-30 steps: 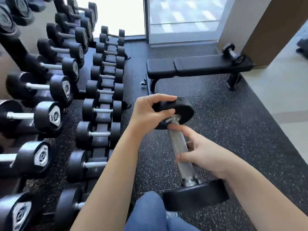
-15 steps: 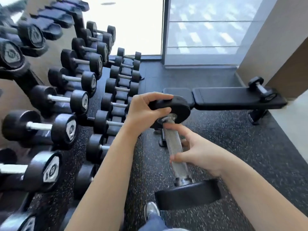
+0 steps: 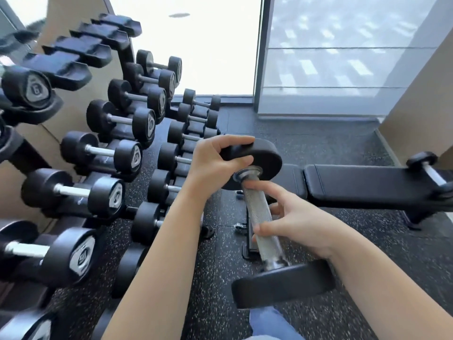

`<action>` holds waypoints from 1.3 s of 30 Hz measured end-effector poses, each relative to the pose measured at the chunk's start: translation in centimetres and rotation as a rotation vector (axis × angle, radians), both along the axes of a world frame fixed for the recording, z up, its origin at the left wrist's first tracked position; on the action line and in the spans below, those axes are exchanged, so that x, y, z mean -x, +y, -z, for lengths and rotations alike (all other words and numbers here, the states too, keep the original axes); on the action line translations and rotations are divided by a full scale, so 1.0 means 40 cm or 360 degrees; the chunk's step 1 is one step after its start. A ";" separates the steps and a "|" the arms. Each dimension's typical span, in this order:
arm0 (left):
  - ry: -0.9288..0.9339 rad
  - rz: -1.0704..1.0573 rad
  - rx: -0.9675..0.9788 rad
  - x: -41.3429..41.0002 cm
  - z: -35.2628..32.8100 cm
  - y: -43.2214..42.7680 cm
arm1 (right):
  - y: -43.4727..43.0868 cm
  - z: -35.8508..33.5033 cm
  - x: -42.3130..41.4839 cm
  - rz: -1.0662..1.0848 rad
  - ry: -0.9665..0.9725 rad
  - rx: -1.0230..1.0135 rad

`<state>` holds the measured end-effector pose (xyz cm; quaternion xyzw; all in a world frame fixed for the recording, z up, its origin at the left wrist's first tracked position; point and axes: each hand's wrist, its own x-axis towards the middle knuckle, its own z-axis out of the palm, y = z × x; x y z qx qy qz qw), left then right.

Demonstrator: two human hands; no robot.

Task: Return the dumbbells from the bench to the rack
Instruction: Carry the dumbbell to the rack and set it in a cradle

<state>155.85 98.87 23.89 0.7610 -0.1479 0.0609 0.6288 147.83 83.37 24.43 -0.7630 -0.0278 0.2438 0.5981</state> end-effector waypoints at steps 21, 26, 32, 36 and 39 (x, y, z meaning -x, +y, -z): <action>0.0054 -0.0323 0.0006 -0.677 0.004 -0.020 | -0.044 0.012 -0.762 -0.0252 0.0013 0.0117; 0.0085 -0.0306 0.0048 -0.854 0.010 0.078 | 0.056 0.016 -0.944 -0.0260 -0.0014 0.0123; 0.0109 -0.0284 0.0077 -1.022 0.004 0.187 | 0.163 0.022 -1.116 -0.0257 0.0009 0.0125; 0.0089 -0.0309 0.0082 -1.096 0.006 0.232 | 0.202 0.036 -1.203 -0.0281 0.0006 0.0122; 0.0096 -0.0340 0.0057 -1.146 0.017 0.256 | 0.221 0.046 -1.260 -0.0315 0.0044 0.0064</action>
